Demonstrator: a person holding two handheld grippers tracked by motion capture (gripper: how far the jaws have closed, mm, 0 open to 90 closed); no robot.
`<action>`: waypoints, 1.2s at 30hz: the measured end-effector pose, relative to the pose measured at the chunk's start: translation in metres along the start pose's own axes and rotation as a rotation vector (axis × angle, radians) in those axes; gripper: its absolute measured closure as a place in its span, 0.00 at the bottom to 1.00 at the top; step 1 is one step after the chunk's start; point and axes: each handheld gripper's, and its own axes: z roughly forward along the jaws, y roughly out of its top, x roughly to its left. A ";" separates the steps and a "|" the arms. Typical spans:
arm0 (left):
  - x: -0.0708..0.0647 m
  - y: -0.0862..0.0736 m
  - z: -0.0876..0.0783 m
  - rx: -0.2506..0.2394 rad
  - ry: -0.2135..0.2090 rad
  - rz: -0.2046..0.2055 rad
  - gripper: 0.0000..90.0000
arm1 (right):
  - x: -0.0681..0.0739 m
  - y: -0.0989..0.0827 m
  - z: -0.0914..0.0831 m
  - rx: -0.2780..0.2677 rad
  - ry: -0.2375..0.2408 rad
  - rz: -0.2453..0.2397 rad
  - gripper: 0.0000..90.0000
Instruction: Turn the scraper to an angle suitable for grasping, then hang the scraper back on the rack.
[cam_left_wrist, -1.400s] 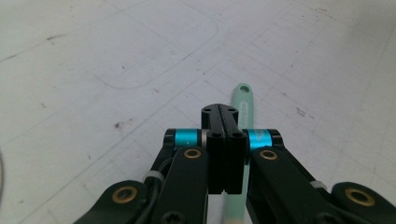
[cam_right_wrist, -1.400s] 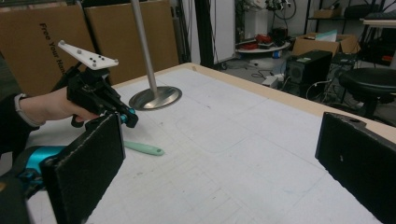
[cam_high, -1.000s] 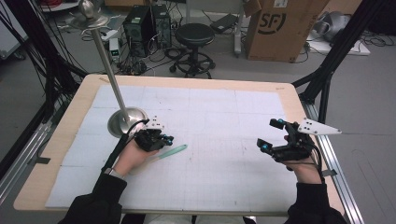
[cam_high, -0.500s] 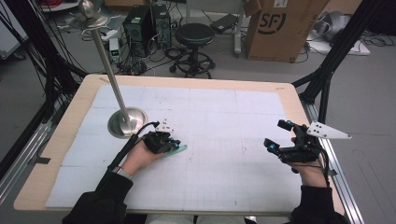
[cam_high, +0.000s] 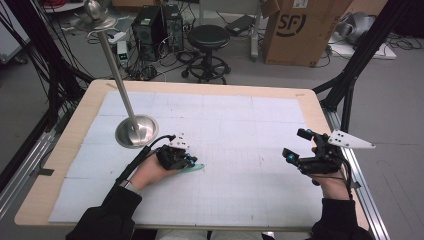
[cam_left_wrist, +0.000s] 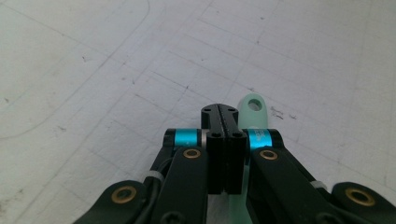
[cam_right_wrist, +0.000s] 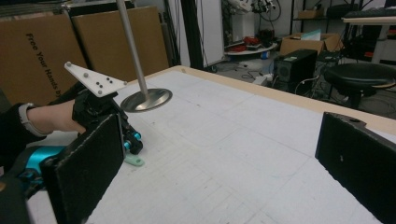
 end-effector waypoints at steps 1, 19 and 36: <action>0.000 0.000 0.000 0.000 0.000 0.000 1.00 | 0.000 0.000 0.000 0.001 0.000 0.005 0.00; -0.015 0.009 -0.078 -0.163 -0.066 0.059 0.31 | 0.001 0.000 0.006 0.002 0.019 0.010 0.00; -0.002 0.004 -0.085 0.125 -0.107 0.180 0.22 | -0.001 -0.001 0.012 0.006 0.030 0.015 0.00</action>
